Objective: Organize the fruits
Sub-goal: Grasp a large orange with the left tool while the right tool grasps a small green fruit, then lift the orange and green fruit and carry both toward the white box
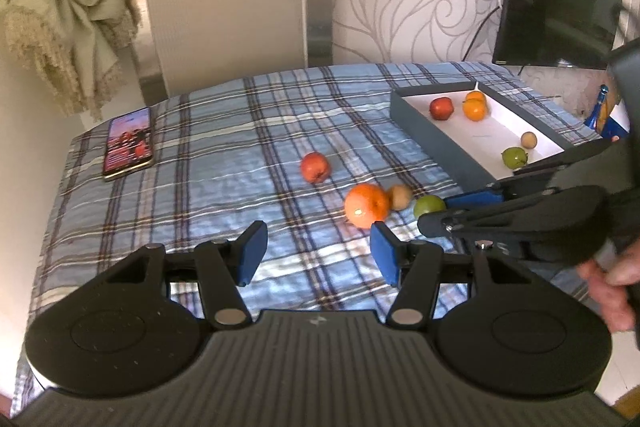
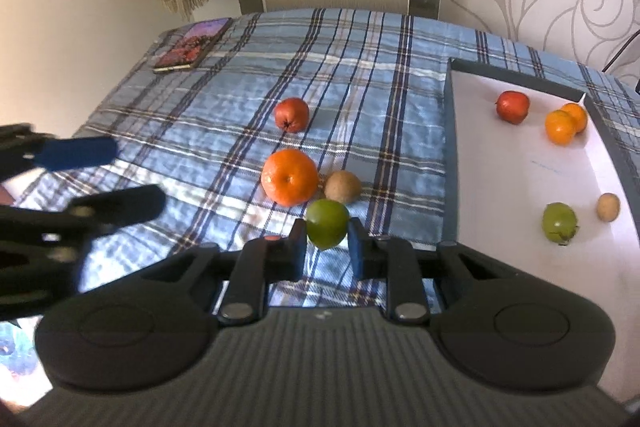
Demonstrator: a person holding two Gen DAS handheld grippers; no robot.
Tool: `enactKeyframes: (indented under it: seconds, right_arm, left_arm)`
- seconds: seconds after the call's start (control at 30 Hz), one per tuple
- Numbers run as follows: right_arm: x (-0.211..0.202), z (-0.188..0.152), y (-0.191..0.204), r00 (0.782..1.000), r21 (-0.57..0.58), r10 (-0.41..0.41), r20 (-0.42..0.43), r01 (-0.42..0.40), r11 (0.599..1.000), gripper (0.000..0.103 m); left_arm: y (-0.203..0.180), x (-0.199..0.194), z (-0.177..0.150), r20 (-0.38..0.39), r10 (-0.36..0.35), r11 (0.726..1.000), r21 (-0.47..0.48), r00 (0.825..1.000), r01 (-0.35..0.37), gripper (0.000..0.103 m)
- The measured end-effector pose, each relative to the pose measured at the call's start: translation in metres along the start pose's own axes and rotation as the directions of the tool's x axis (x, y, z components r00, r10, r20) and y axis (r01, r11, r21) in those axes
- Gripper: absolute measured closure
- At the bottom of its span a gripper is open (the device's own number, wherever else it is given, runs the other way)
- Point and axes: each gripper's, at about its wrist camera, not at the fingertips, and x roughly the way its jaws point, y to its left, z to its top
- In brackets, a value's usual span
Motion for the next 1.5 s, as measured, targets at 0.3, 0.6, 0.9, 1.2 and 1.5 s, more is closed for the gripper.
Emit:
enactKeyframes:
  seconds: [0.3, 0.6, 0.9, 1.2, 1.5]
  right_arm:
    - [-0.047, -0.004, -0.009, 1.000, -0.001, 0.011, 0.019, -0.010, 1.000, 0.078]
    - [-0.077, -0.008, -0.017, 0.998, -0.003, -0.030, 0.048, 0.030, 1.000, 0.078]
    - [-0.091, -0.008, -0.014, 0.996, -0.028, -0.061, 0.060, 0.063, 0.998, 0.078]
    - [-0.092, -0.008, -0.010, 0.997, -0.044, -0.032, 0.069, 0.035, 0.998, 0.078]
    - [-0.088, -0.009, -0.005, 0.998, -0.055, 0.023, 0.062, -0.019, 0.998, 0.078]
  left_arm:
    - [-0.021, 0.040, 0.008, -0.002, -0.051, 0.999, 0.014, 0.999, 0.051, 0.040]
    - [-0.028, 0.084, 0.011, -0.017, -0.085, 0.996, 0.004, 0.996, 0.085, 0.042]
    - [-0.022, 0.101, 0.010, 0.003, -0.106, 0.994, -0.018, 0.994, 0.106, 0.059]
    - [-0.013, 0.082, 0.003, 0.012, -0.088, 0.995, -0.051, 0.996, 0.089, 0.061]
    - [0.005, 0.048, -0.012, 0.008, -0.004, 0.996, -0.087, 1.000, 0.005, 0.061]
